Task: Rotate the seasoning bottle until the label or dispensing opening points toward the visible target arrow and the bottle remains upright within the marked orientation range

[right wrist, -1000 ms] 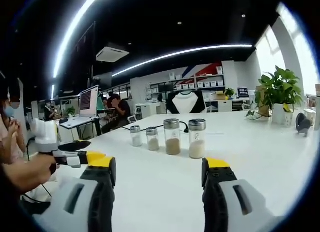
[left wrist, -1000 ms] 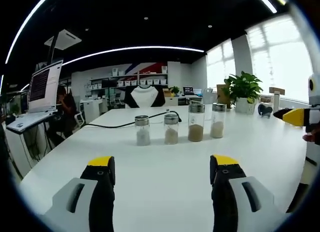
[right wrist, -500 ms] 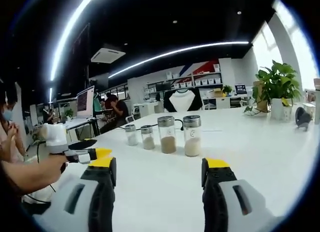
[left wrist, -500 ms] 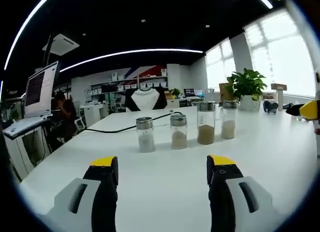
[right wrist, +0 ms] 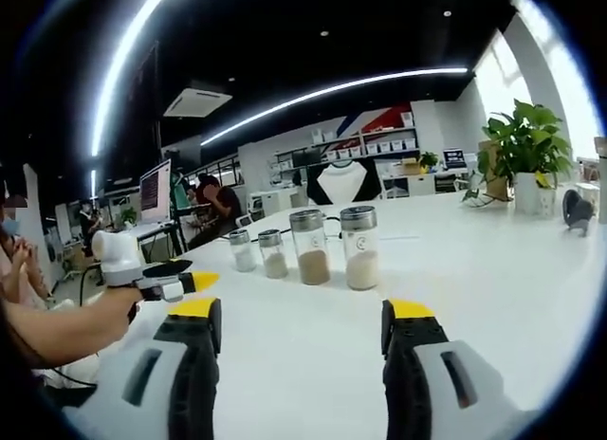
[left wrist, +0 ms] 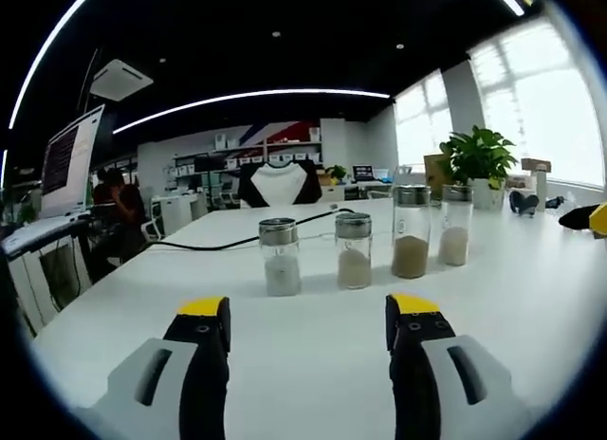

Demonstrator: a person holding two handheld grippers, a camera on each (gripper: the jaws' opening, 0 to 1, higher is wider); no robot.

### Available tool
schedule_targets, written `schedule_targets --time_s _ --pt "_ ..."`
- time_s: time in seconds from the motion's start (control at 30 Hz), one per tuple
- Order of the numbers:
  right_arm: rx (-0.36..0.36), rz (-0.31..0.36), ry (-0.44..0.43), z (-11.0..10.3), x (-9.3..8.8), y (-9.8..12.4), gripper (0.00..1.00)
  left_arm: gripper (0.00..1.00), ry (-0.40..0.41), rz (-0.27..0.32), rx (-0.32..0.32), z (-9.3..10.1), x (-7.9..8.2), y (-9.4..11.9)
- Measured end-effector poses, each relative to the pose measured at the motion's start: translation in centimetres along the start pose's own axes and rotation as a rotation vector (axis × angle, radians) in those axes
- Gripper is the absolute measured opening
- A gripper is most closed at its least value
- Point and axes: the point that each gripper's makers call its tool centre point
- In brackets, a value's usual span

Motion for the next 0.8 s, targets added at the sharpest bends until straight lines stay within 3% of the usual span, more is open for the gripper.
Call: schedule_targets --time_s 0.17,0.53,0.8 --pt "0.007 -0.002 -0.010 0.0 -0.2 -0.4 0.67 0.67 0.001 -0.011 0.011 -0.7 -0.4 -2.1" --pt "0.007 -0.005 -0.033 1.3 -0.3 -1.1 0.65 0.58 0.020 -0.009 0.035 -2.3 0.4 -7.0" --pt "-0.001 -0.003 -0.048 1.8 -0.3 -1.9 0.65 0.55 0.037 0.005 0.050 -3.4 2.2 -10.4"
Point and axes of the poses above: the point that each gripper's makers call its tool centre point, and the gripper's own axes: y roughly backward along the fingers, z roughly to its right, x roughly out of its top, and after that the axes turned 1 degree about x, right-handed
